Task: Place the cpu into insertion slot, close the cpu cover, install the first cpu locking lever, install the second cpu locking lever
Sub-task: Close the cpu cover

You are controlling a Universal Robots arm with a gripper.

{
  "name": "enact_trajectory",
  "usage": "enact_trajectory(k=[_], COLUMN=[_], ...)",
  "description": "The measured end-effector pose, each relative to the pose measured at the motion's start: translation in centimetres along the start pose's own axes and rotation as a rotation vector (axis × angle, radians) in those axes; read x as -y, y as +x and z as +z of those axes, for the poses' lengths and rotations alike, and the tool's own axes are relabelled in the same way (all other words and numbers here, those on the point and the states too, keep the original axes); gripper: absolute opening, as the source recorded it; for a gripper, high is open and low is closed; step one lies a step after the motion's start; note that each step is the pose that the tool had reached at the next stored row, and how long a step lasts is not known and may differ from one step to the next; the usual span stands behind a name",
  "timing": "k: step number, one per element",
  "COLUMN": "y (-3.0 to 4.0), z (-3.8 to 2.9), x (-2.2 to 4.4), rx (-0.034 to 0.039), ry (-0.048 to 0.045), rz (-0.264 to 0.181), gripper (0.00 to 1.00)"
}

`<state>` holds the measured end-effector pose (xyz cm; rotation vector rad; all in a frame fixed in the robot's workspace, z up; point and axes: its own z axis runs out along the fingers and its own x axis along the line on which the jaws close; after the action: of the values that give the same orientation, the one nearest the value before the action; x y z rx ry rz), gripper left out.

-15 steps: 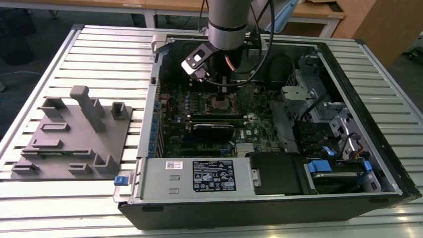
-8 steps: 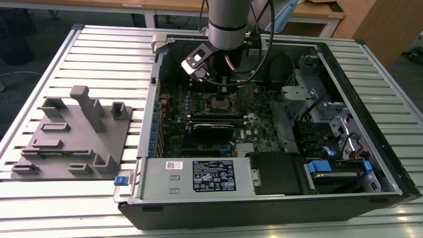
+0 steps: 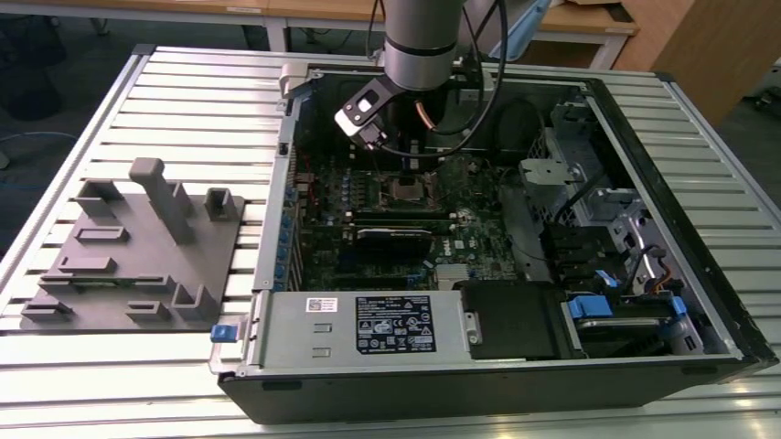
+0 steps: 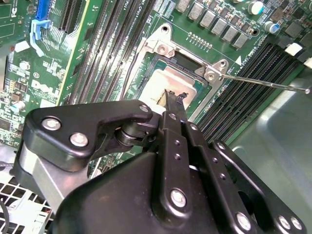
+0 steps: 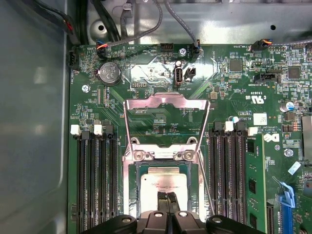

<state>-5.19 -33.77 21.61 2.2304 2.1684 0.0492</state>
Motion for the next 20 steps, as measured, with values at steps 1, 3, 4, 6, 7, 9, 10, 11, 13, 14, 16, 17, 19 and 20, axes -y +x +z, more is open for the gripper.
enact_trajectory(k=[1, 3, 4, 6, 7, 9, 10, 11, 13, 14, 16, 17, 19, 20], y=[0.00, 0.00, 0.00, 0.00, 0.00, 0.00, 0.00, 0.00, 0.00, 0.00, 0.00, 0.00, -0.01, 0.00], z=[0.00, -0.05, -0.04, -0.06, -0.08, -0.45, -0.46, -0.47, -0.47, -0.58, -0.68, -0.69, -0.76, -0.78], x=[0.00, 0.00, 0.00, 0.00, 0.00, -0.02, -0.02, -0.02, -0.02, -0.02, -0.03, -0.03, -0.03, -0.03], rx=[-0.0001, 0.0003, 0.0001, 0.0000, 0.0000, 0.0000, 0.0000, 0.0000, 0.0000, 0.0000, -0.0001, 0.0000, 0.0004, 0.0003], ry=[0.0000, 0.0002, 0.0000, 0.0000, -0.0001, 0.0000, 0.0000, 0.0000, 0.0000, 0.0000, 0.0000, 0.0000, 0.0003, 0.0002], rz=[0.000, 0.000, 0.000, 0.000, 0.000, 0.000, 0.000, 0.000, 0.000, 0.000, 0.000, 0.000, 0.000, 0.000], gripper=[0.10, 0.10, 0.10, 0.10, 0.10, 0.10, 0.10, 0.10, 0.10, 0.10, 0.10, 0.10, 0.10, 0.10])
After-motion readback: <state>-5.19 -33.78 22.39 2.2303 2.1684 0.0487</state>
